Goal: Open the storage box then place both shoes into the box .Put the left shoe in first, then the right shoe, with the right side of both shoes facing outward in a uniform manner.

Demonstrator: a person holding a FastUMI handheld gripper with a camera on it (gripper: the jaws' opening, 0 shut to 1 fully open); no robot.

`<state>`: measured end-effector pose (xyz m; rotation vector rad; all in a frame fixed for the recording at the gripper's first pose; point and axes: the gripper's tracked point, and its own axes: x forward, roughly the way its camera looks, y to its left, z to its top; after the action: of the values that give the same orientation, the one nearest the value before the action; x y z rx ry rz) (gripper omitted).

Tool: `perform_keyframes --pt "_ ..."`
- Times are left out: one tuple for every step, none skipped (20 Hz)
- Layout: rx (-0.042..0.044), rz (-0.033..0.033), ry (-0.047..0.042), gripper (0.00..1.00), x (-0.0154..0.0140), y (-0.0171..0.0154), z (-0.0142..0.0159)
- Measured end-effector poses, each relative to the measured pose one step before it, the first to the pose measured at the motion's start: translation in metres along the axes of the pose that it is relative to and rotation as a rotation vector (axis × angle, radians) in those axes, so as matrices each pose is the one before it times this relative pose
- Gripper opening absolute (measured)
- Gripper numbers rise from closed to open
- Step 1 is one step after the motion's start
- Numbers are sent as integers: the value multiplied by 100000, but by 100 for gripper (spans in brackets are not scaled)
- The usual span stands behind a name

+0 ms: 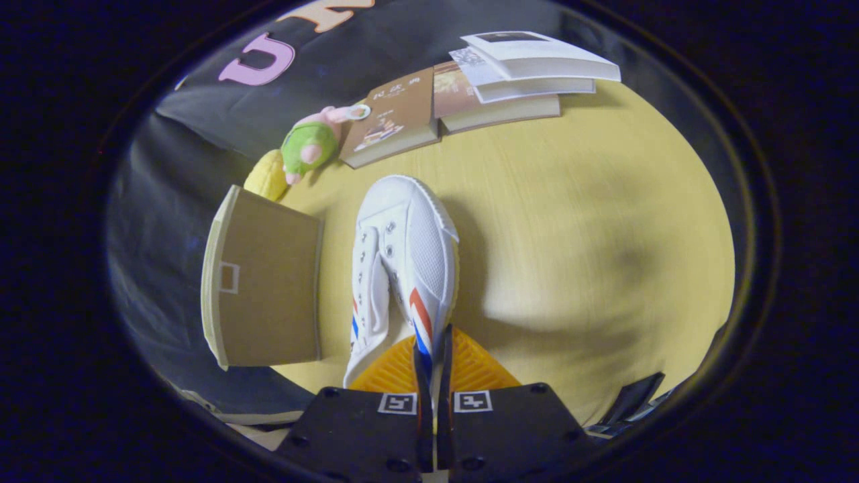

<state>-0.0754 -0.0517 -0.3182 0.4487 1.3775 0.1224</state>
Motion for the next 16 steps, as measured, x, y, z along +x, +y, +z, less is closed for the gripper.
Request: perform_keyframes --pt "227 939 -1168 6 -492 875 268" --pt "264 766 -992 6 -455 963 232" --pt "335 647 -1224 6 -397 904 293" --pt "-120 657 -460 6 -379 969 135" --pt "-81 563 -648 6 -425 1008 232" --pt "-688 486 -819 6 -354 1048 238" --pt "-702 508 -302 6 -108 1021 42" --pt "-97 417 -969 6 -261 936 244" --pt "-581 524 -320 6 -195 943 228" --pt "-509 447 -774 6 -177 1033 179" --pt "-697 527 -725 6 -205 938 170" --pt "-802 575 -135 6 -229 1029 118" --pt "-611 730 -658 6 -234 1092 175" --pt "-605 827 -545 6 -215 1051 172" --pt "-764 898 -248 6 -122 1069 210" --pt "-727 813 -807 6 -166 1016 193"
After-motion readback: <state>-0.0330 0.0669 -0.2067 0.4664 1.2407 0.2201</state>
